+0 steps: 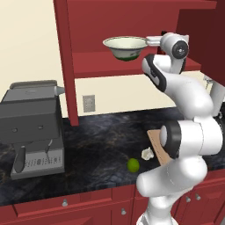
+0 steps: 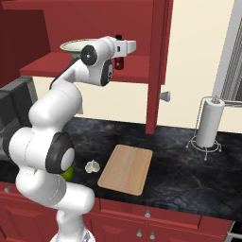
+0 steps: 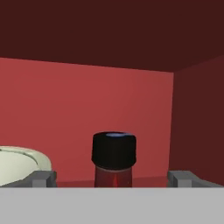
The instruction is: Open the cabinet. Place the bowl and condiment on the counter. Then place the lime and garlic on the cutting board.
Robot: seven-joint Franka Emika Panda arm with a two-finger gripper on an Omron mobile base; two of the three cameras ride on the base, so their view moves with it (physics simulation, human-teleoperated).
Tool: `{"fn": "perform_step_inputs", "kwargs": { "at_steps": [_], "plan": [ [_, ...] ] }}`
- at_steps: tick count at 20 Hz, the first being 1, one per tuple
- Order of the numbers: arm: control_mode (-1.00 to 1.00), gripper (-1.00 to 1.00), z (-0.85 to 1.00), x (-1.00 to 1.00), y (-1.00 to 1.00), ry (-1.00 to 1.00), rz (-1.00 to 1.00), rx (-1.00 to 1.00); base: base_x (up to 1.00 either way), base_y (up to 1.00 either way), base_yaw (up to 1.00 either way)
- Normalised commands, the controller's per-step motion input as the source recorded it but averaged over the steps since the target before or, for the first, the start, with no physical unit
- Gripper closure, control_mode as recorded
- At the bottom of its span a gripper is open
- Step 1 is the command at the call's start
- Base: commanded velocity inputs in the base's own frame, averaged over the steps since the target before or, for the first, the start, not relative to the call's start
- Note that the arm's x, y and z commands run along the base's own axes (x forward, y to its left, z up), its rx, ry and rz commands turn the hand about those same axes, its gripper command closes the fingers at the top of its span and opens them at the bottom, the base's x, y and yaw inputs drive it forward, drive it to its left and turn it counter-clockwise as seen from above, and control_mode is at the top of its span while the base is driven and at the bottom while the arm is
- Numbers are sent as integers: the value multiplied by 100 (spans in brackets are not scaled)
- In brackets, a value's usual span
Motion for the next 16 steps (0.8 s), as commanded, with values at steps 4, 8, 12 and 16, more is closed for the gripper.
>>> {"fn": "perform_step_inputs", "kwargs": {
  "at_steps": [4,8,12,16],
  "plan": [
    [-100,100,-1,7,0,0,0,0,0,0,0],
    [-100,100,-2,0,0,0,0,0,0,0,0],
    [-100,100,0,0,0,0,0,0,0,0,0],
    [-100,100,0,0,0,0,0,0,0,0,0]
  ]
}}
